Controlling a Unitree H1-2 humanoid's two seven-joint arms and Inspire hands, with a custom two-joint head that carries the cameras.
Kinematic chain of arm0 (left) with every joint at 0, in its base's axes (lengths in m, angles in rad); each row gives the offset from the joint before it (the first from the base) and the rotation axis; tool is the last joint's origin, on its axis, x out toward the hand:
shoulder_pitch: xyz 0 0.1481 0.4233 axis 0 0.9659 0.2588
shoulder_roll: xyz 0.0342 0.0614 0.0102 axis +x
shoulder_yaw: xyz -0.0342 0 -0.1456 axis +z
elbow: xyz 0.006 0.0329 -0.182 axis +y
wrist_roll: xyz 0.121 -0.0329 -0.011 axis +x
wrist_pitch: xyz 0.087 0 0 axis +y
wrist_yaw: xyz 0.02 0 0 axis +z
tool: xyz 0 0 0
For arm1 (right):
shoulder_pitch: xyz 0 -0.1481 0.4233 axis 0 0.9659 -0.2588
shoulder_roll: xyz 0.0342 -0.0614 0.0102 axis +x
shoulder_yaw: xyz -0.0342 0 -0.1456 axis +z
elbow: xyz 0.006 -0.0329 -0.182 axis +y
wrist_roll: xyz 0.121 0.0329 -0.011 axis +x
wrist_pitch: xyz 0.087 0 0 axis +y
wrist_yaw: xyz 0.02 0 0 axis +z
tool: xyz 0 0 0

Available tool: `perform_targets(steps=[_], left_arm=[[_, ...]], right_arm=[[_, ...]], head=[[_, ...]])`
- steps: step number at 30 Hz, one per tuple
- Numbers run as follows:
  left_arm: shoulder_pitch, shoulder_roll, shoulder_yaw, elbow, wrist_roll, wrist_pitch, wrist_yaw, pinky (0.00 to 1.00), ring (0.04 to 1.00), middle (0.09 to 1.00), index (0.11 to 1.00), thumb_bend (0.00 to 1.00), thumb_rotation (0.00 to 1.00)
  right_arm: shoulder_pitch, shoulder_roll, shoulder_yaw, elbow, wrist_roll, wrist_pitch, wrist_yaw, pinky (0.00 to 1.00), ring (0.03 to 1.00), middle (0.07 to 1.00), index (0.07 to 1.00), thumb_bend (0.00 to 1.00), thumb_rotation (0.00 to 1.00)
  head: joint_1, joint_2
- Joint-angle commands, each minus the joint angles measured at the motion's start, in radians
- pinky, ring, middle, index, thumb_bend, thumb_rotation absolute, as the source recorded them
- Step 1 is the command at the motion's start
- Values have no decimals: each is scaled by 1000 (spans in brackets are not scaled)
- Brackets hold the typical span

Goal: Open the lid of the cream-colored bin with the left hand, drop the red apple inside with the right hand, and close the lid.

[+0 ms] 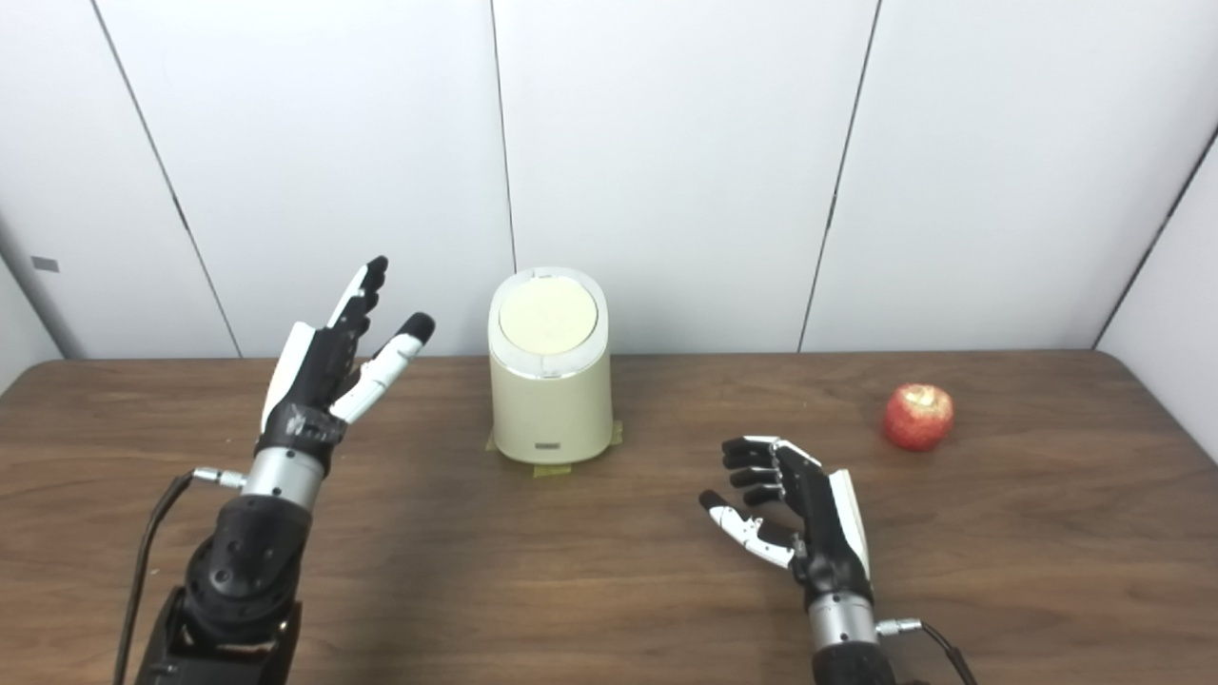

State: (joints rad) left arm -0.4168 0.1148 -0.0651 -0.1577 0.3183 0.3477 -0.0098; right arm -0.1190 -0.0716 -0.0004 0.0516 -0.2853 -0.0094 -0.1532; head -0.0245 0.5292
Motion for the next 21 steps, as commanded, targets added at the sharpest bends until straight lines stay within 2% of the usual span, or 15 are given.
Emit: perform_targets(steps=[1,4,5,8,10,12,15,17,19,21], left_arm=[[-78,-3,-15,-9,41,17,10,1000,1000,1000,1000,811,742],[-121,-7,-44,12,96,42,26,1000,1000,1000,1000,852,703],[-134,-9,-51,18,113,45,32,1000,1000,1000,1000,896,705],[-174,-22,-85,19,186,82,45,1000,1000,1000,1000,986,768],[-200,-27,-105,23,233,104,44,1000,1000,1000,1000,998,797],[-220,-31,-117,34,298,118,24,1000,1000,1000,1000,995,782],[-250,-40,-127,70,513,122,-41,1000,1000,1000,1000,960,776],[-268,-45,-127,99,616,122,-65,1000,1000,1000,1000,921,723],[-284,-48,-122,130,657,122,-77,1000,1000,1000,1000,886,678],[-298,-53,-113,153,666,122,-88,1000,1000,1000,1000,868,705]], right_arm=[[-22,-8,3,-22,-4,-23,-2,537,608,632,621,273,70],[-24,-7,5,-17,-12,-25,-8,531,605,629,617,272,64],[-24,-7,5,-16,-13,-27,-9,527,605,627,614,275,48],[-23,-5,5,-20,-7,-22,-4,531,608,631,617,270,43],[-22,-6,6,-20,-7,-19,-1,539,610,634,620,269,64],[-22,-7,9,-18,-15,-24,-5,544,611,634,619,264,66],[-23,-7,12,-13,-22,-33,-12,528,603,627,614,271,47],[-24,-4,13,-11,-21,-34,-13,532,605,630,616,271,47],[-25,-4,16,-8,-24,-36,-16,539,608,632,617,268,48],[-26,-2,19,-8,-30,-31,-19,541,610,632,617,262,68]], head=[[-1,1],[-3,-3],[-3,-3],[-2,-3],[-3,-5],[-4,-6],[-2,-6],[-4,-8],[-8,-10],[-10,-12]])
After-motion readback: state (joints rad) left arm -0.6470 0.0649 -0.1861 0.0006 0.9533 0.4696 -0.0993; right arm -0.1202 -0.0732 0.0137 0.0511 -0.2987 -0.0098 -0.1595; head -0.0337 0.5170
